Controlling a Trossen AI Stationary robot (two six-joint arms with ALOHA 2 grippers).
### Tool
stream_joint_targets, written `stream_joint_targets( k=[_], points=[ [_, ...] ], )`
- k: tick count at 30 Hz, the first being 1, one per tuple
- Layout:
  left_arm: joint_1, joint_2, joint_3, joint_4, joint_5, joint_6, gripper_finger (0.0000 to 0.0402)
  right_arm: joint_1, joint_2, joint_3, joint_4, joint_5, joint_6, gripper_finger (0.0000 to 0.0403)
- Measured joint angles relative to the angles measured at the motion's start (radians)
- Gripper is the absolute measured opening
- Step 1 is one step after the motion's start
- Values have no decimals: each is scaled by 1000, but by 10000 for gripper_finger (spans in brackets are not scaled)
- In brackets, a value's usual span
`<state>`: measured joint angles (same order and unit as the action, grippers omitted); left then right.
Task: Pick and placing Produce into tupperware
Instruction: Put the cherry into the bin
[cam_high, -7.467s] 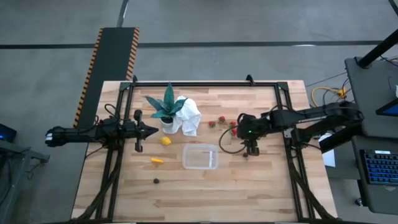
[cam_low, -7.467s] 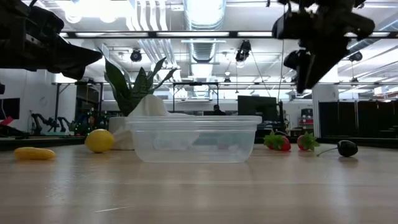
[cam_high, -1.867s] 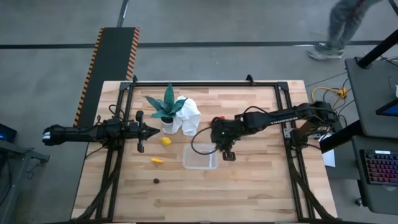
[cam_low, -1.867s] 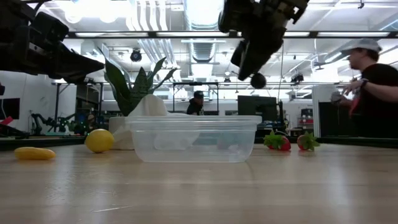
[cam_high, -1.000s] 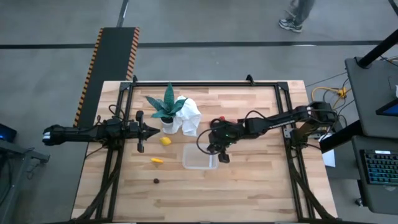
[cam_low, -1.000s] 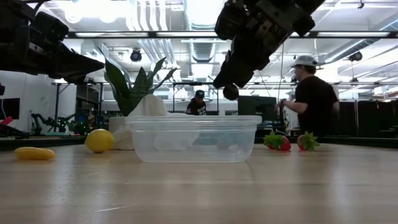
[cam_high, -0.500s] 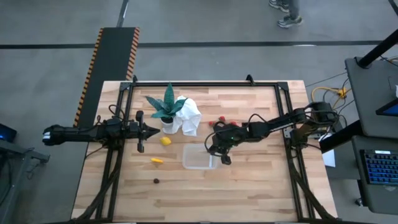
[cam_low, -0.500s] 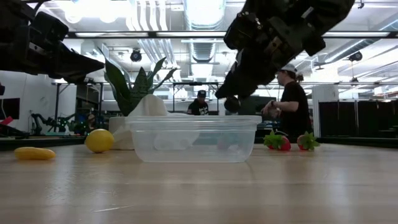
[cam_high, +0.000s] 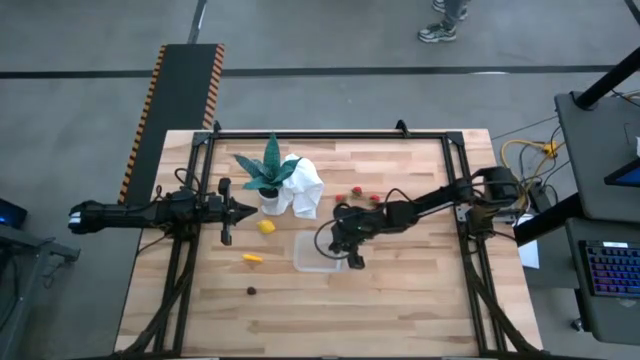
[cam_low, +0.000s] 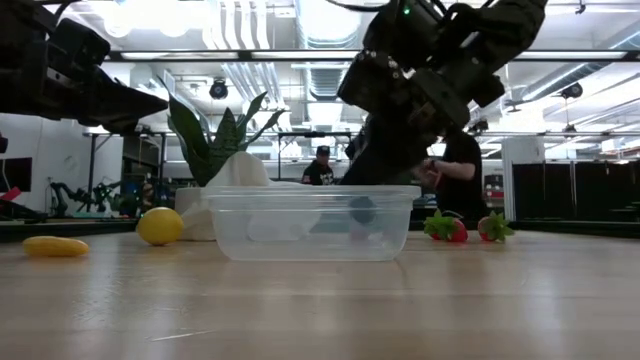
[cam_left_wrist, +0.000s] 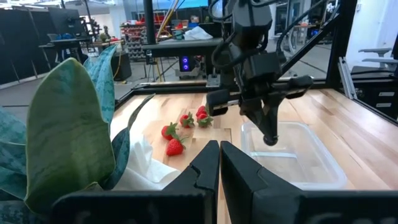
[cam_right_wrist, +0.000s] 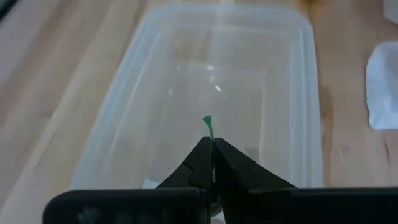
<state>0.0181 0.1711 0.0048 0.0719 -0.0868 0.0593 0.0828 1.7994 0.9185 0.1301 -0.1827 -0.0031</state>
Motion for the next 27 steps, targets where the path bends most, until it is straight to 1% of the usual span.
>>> stream_joint_targets(
  k=[11, 18, 27],
  points=[
    [0, 3, 0, -1, 0, 0, 0, -1, 3, 11, -31, 32, -51, 8],
    [0, 3, 0, -1, 0, 0, 0, -3, 3, 11, -52, 80, -62, 9],
    [0, 3, 0, -1, 0, 0, 0, -3, 3, 11, -52, 81, -67, 9]
  ],
)
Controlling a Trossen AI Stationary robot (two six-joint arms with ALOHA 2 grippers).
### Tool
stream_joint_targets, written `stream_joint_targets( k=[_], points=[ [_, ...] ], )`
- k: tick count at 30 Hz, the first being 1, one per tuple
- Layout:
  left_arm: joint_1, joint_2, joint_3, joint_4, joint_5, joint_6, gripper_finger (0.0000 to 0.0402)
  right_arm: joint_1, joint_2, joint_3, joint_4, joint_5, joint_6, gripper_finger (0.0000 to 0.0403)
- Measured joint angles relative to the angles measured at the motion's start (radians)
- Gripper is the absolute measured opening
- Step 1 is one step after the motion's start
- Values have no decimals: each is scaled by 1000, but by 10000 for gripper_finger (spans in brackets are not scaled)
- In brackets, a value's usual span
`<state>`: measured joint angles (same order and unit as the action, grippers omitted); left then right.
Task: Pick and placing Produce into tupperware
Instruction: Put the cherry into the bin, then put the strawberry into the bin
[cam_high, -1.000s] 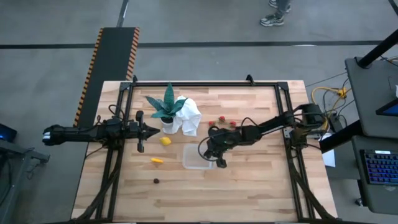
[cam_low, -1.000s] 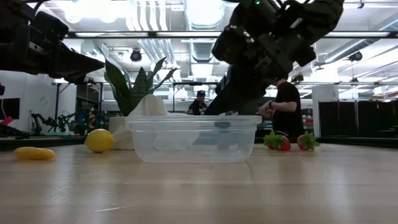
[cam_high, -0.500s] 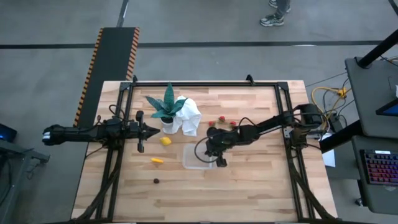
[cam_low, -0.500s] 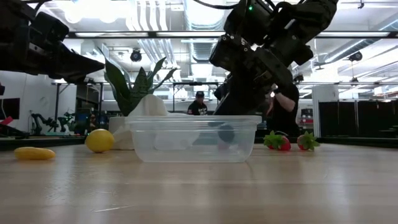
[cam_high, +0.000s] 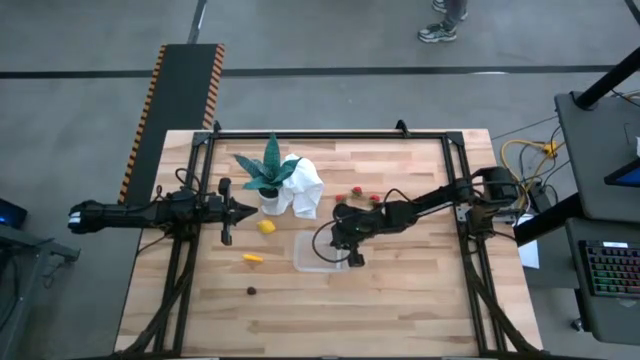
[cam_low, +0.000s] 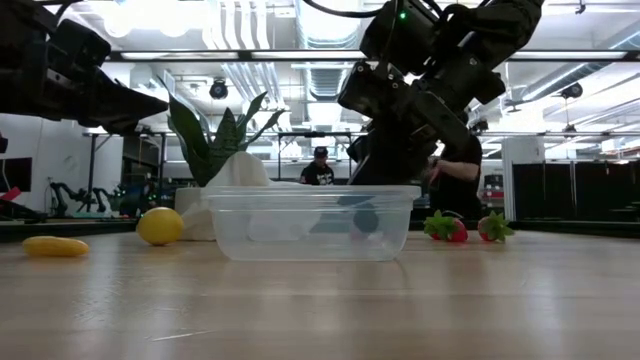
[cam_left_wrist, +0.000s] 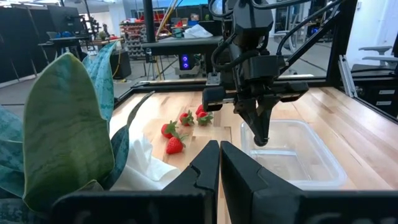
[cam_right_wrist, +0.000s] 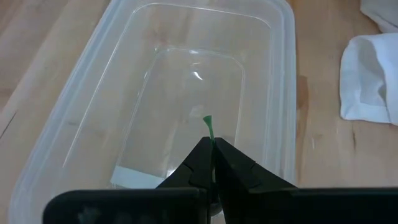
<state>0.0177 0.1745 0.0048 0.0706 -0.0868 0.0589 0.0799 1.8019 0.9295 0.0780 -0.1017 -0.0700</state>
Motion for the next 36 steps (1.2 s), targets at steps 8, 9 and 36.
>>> stream_joint_targets(
  k=[8, 9, 36],
  points=[
    [0, 0, 0, 0, 0, 0, 0, 0, 0, 0, 0, -1, -10, 9],
    [0, 0, 0, 0, 0, 0, 0, 0, 0, 0, -1, -2, -10, 9],
    [0, 0, 0, 0, 0, -3, 0, -1, -7, 130, -224, 40, -26, 122]
  ],
)
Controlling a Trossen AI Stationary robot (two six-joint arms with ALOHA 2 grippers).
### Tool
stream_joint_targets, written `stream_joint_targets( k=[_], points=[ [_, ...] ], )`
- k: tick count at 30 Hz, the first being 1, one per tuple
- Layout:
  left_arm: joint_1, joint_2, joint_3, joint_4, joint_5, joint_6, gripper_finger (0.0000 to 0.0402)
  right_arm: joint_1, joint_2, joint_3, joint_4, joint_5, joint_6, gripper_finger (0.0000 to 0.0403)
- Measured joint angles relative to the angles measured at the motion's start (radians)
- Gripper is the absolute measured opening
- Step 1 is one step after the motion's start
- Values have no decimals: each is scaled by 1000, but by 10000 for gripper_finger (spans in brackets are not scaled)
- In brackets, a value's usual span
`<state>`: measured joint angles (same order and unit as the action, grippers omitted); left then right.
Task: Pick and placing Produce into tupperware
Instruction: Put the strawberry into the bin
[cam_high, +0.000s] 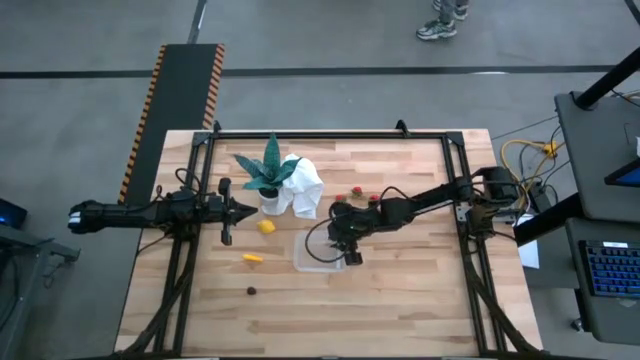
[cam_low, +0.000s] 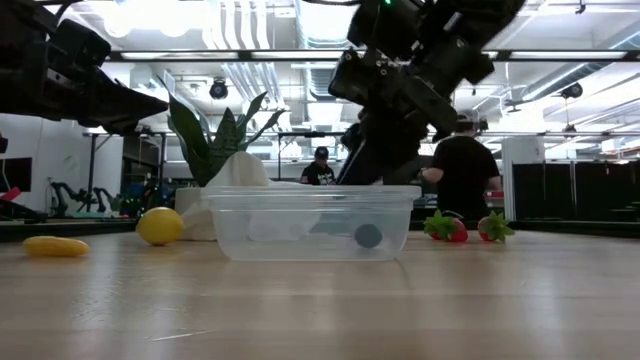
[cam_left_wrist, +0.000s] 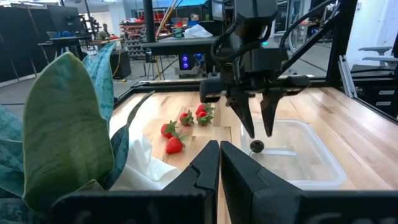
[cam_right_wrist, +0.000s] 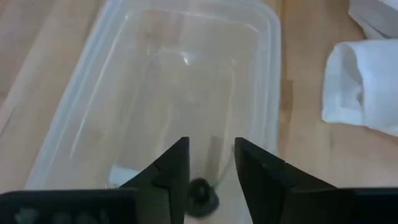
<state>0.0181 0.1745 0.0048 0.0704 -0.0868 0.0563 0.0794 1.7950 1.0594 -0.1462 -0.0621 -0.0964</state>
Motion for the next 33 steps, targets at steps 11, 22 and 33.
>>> stream_joint_targets(
  k=[11, 22, 33],
  points=[
    [0, 0, 0, 0, 0, -2, 0, -21, -147, 162, -484, 197, -29, 109],
    [0, 1, 0, -1, 0, -51, 0, -39, -401, -41, -568, 338, 191, 87],
    [0, 2, 0, -1, 0, -50, 0, -43, -520, -254, -572, 351, 513, 83]
  ],
)
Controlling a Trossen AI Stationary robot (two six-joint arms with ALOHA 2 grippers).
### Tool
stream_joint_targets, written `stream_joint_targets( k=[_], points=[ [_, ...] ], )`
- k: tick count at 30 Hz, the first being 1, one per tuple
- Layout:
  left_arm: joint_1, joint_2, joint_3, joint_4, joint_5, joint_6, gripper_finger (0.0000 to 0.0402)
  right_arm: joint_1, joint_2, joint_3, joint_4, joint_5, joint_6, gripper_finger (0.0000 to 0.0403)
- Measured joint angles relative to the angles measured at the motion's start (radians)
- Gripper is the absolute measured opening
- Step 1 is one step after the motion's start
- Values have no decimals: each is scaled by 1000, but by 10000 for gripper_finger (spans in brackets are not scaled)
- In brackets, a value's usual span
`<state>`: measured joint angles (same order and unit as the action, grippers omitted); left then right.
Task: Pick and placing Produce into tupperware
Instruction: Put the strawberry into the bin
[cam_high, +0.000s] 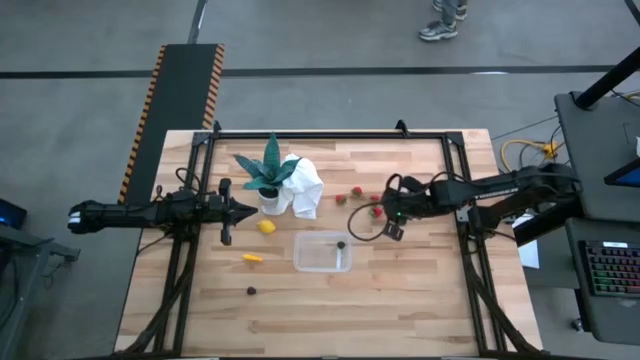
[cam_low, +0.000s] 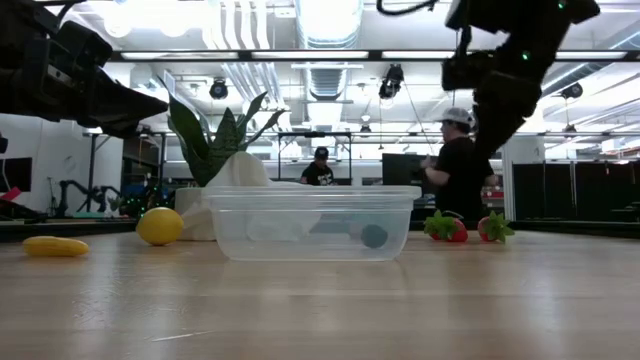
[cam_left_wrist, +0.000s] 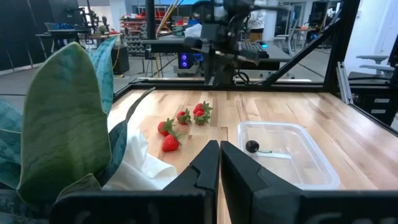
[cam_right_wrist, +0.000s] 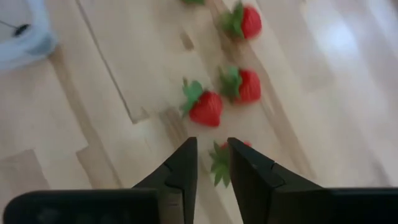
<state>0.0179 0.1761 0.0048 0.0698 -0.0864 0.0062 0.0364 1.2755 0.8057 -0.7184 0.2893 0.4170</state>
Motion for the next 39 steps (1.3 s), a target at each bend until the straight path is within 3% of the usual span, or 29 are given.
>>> stream_joint_targets(
  k=[7, 15, 39],
  points=[
    [0, -2, 0, 1, 0, 0, 0, -2, 49, -21, -10, 21, 168, 134],
    [0, -2, 0, 0, 0, 0, 0, -8, 129, -22, -42, 28, 204, 169],
    [0, 0, 0, -2, 0, 0, 0, -12, 160, -24, -105, 79, 180, 144]
  ],
)
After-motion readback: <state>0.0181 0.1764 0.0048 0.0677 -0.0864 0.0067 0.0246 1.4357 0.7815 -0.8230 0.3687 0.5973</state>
